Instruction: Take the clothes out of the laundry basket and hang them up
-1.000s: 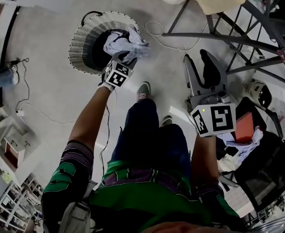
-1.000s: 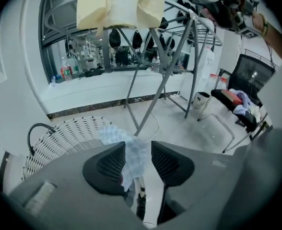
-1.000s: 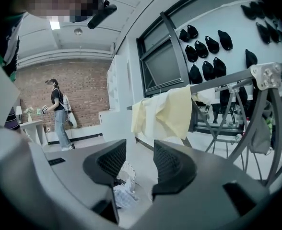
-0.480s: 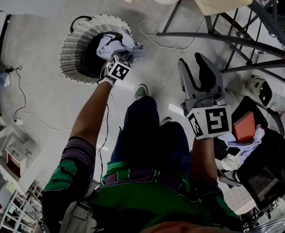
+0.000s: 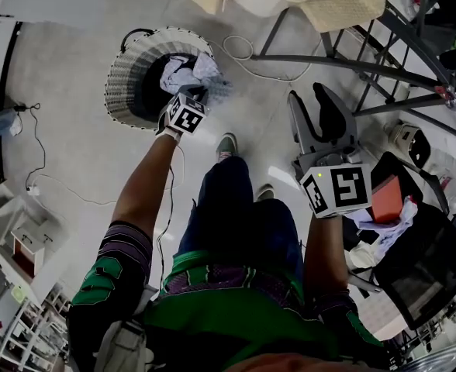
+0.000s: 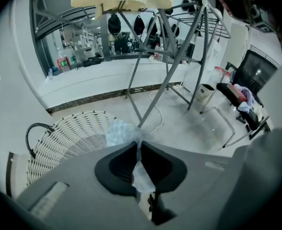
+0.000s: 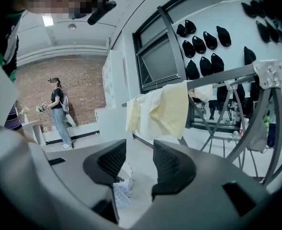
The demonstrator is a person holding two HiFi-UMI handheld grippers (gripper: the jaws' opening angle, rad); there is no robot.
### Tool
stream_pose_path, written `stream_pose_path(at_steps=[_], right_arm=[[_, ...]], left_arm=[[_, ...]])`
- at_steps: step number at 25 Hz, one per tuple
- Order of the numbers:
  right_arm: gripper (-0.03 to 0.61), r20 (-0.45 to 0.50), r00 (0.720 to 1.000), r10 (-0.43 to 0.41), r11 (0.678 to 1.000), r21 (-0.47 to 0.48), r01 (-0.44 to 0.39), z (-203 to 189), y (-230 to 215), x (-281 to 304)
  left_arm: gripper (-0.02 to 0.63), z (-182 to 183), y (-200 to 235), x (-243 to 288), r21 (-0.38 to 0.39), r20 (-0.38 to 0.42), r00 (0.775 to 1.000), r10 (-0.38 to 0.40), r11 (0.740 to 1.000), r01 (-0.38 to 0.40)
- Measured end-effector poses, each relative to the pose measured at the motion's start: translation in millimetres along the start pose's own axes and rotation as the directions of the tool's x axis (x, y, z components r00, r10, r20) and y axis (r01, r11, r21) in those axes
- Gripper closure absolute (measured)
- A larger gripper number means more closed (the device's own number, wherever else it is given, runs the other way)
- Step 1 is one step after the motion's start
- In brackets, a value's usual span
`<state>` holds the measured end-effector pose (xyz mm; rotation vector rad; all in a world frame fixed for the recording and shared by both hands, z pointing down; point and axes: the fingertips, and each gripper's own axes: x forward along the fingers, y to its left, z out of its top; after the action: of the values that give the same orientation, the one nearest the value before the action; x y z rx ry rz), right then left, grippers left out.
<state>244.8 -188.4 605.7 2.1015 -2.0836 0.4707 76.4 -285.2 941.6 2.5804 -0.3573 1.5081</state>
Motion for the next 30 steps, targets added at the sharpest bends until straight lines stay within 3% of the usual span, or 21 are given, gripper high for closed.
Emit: stream_pose_path(at_steps=[7, 15, 24, 30], right_arm=[[0.413, 0.017, 1.0, 0.011, 1.0, 0.009, -0.011, 62.6, 14.9, -45.3], [0.413, 0.064, 0.997, 0.04, 0.999, -0.014, -0.039, 140.2, 30.9, -125.0], [0.413, 0.154, 0.986, 0.058, 0.997, -0.066, -0.049, 190.4, 31.3, -229.8], [0.413, 0.217, 0.975, 0.045, 0.997, -0.068, -0.031, 208.4, 28.0, -299.2]], left_arm=[[0.572, 40.5, -2.3, -96.1, -0.027, 0.08, 0.995, 0.057, 0.998, -0.055], [0.574, 100.3, -25.9, -234.1, -0.075, 0.211, 0.965, 0.157, 0.987, -0.144], [0.572, 149.6, -65.3, -371.7, -0.169, 0.37, 0.88, 0.298, 0.953, -0.252], [0.572, 191.4, -105.3, -454.6, -0.177, 0.479, 0.809, 0.341, 0.94, -0.291]])
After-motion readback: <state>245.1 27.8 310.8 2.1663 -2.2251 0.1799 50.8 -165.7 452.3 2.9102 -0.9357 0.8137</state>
